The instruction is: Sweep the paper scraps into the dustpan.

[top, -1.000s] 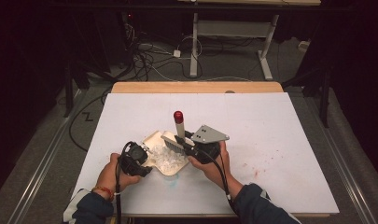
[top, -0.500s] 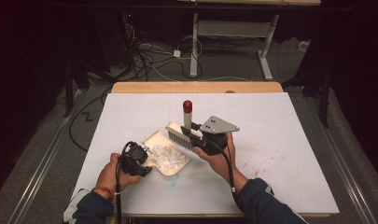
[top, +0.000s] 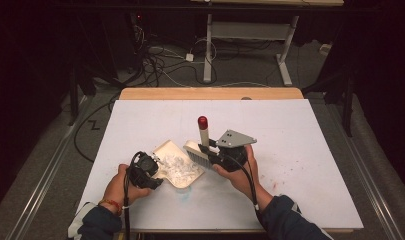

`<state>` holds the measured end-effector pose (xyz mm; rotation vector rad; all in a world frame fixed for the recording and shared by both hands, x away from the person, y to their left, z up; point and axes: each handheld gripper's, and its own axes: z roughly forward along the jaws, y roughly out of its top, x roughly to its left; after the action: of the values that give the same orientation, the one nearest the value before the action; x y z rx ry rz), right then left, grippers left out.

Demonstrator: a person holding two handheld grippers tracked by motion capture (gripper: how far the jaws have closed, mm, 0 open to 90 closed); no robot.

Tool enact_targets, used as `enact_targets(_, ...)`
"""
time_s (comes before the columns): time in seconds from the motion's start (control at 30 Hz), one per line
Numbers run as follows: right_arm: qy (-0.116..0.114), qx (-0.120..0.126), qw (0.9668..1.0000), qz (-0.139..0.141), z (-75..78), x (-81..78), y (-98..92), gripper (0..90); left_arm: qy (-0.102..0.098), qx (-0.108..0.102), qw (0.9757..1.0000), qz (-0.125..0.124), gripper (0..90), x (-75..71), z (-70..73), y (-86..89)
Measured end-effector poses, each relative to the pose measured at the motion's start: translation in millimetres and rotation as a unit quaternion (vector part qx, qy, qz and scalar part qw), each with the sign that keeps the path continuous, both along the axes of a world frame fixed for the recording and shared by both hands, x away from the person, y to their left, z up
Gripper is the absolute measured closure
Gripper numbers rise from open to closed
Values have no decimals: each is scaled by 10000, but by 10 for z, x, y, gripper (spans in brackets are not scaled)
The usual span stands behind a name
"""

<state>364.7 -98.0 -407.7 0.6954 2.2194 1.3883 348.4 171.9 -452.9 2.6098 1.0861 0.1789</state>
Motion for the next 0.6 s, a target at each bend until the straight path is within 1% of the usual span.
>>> enact_targets(0.03,11,30,10000,57,-12,-24,30,714,-2,-1,10000,2,635,-1,-1,0)
enact_targets(0.13,-113,-22,9996,254,-16,-121,161,714,-14,-6,10000,-5,634,-1,-1,3)
enact_targets(0.23,-146,23,9990,424,25,-156,228,714,-21,-27,10000,-1,635,-3,-3,6)
enact_targets(0.27,-186,33,9989,424,41,-163,241,714,-16,-13,10000,-23,634,-2,-2,10)
enact_targets(0.33,-326,-28,9987,379,66,-169,249,714,-19,-35,10000,-13,634,-4,-3,12)
enact_targets(0.43,-273,111,9989,351,92,-139,204,714,-15,-38,10000,-13,635,-4,-3,14)
enact_targets(0.47,-301,102,9990,300,104,-129,178,714,-12,-37,10000,-15,634,-5,-2,17)
enact_targets(0.57,-269,225,9991,239,132,-95,104,714,-7,-33,10000,-18,635,-5,-2,18)
enact_targets(0.6,-293,236,9991,190,142,-90,82,714,4,-39,10000,-9,634,-4,-3,17)
